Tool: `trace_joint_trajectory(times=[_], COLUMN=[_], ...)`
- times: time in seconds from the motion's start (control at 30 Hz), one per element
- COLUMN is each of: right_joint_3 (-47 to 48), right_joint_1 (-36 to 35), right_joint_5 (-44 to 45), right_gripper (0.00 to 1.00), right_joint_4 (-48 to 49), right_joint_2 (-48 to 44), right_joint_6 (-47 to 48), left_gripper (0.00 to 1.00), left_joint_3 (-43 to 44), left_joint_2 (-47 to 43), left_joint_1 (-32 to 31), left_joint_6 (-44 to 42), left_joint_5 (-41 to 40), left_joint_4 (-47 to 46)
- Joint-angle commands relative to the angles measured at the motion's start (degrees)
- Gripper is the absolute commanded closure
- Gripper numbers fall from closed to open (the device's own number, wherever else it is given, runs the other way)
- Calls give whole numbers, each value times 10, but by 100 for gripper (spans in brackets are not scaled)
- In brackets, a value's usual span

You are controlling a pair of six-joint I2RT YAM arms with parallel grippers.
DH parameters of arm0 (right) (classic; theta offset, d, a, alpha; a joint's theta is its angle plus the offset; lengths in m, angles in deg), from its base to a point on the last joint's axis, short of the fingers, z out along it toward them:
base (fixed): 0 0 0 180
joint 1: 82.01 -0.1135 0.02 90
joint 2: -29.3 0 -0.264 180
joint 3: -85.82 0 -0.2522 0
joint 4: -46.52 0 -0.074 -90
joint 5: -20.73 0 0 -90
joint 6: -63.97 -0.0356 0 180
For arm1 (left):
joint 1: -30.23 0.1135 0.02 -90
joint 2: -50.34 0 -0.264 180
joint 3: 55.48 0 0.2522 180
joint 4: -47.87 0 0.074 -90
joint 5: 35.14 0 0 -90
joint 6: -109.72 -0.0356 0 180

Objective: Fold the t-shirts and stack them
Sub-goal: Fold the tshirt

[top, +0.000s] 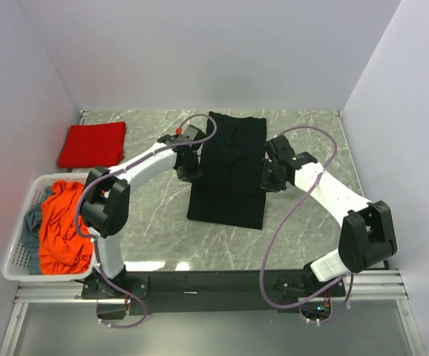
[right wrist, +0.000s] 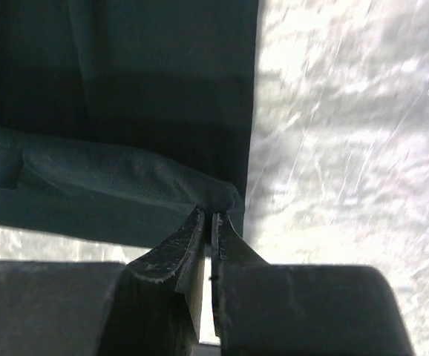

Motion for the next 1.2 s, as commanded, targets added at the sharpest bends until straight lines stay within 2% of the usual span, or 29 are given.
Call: trace_joint_trajectory(times=[0.0,0.3,0.77,0.83,0.87,0.9,0.97,1.0,1.07,1.17], right_joint_3=[36,62,37,36,39,43,54,57,66,74], right_joint_1=[18,40,51,52,52,52,51,50,51,43], right_joint_5=[30,31,45,46,45,45,46,44,41,35], right_gripper=[100,100,99,94,86,81,69,66,61,60], right_joint_4=[29,74,143,144,135,127,114,112,101,96], right_joint_2=[18,66,147,152,153,152,134,124,98,59], right_joint_6=[29,37,26,25,25,26,30,30,31,30], left_gripper=[99,99,99,92,88,79,70,62,54,34], left_joint_3=[59,101,66,60,59,57,53,44,31,21], left_joint_2=[24,86,123,121,118,115,94,84,47,-3], left_joint_1=[19,36,40,40,40,40,40,41,40,40], left_joint_6=[-39,-59,-62,-62,-63,-63,-61,-58,-54,-38], left_joint_5=[-40,-47,-50,-46,-45,-45,-55,-59,-69,-83], left_joint_4=[-26,-63,-143,-147,-147,-145,-142,-141,-137,-122])
